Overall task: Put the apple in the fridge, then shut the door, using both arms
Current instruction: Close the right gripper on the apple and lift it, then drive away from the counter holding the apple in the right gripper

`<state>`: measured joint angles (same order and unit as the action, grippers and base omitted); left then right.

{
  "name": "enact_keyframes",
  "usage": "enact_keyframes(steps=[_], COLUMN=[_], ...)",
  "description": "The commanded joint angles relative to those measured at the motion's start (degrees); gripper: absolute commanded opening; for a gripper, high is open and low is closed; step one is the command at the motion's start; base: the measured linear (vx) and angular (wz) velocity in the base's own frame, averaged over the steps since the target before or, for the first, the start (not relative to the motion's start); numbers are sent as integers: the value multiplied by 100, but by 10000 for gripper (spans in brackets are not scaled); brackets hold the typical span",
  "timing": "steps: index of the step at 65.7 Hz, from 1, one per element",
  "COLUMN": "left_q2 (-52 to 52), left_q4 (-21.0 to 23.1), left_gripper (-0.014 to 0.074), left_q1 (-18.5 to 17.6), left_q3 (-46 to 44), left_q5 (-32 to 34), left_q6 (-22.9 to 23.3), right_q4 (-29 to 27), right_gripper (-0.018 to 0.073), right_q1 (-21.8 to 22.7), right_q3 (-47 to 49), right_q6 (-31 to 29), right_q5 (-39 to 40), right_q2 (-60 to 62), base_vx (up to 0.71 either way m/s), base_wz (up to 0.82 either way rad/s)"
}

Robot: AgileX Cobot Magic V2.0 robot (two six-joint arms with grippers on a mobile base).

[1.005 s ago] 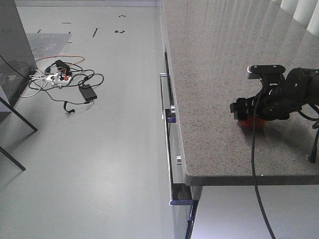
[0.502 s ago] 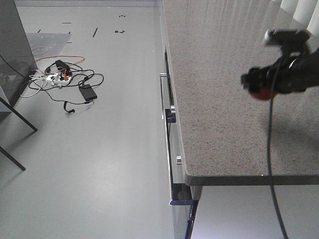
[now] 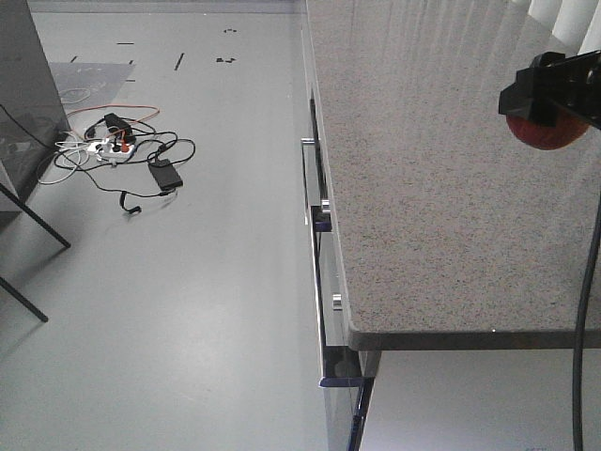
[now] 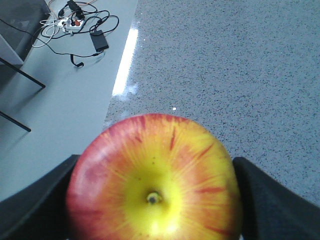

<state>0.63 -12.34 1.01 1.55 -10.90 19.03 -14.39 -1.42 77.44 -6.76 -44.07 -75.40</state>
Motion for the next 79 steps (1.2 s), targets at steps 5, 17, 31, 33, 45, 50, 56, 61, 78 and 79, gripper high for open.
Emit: enact_keyframes(steps=[5, 17, 31, 33, 45, 50, 56, 61, 78, 79], left_q2=[92, 92, 92, 92, 92, 92, 92, 92, 92, 92], left_q4=[28, 28, 28, 28, 28, 28, 28, 28, 28, 28], left_gripper=[-7, -7, -7, -7, -7, -7, -7, -7, -7, -7], left_q1=[2, 2, 2, 2, 2, 2, 2, 2, 2, 2], left_q3=[85, 85, 85, 85, 85, 85, 85, 85, 85, 85], left_q5=[397, 397, 397, 397, 397, 397, 397, 397, 397, 397], left_q6=[27, 27, 27, 27, 27, 27, 27, 27, 27, 27], right_q4=[-71, -71, -71, -71, -71, -71, -71, -71, -71, -71], right_gripper=[150, 150, 150, 150, 150, 150, 150, 150, 150, 150], right_q1=[12, 12, 12, 12, 12, 12, 12, 12, 12, 12], right_q3=[182, 182, 182, 182, 182, 182, 182, 182, 182, 182], right_q6=[-58, -58, -58, -58, -58, -58, -58, -58, -58, -58], right_q5=[265, 265, 265, 265, 265, 265, 265, 265, 265, 265], right_q2=[221, 221, 221, 221, 221, 221, 221, 221, 221, 221], base_vx=[0, 0, 0, 0, 0, 0, 0, 0, 0, -1], base_wz=[0, 0, 0, 0, 0, 0, 0, 0, 1, 5])
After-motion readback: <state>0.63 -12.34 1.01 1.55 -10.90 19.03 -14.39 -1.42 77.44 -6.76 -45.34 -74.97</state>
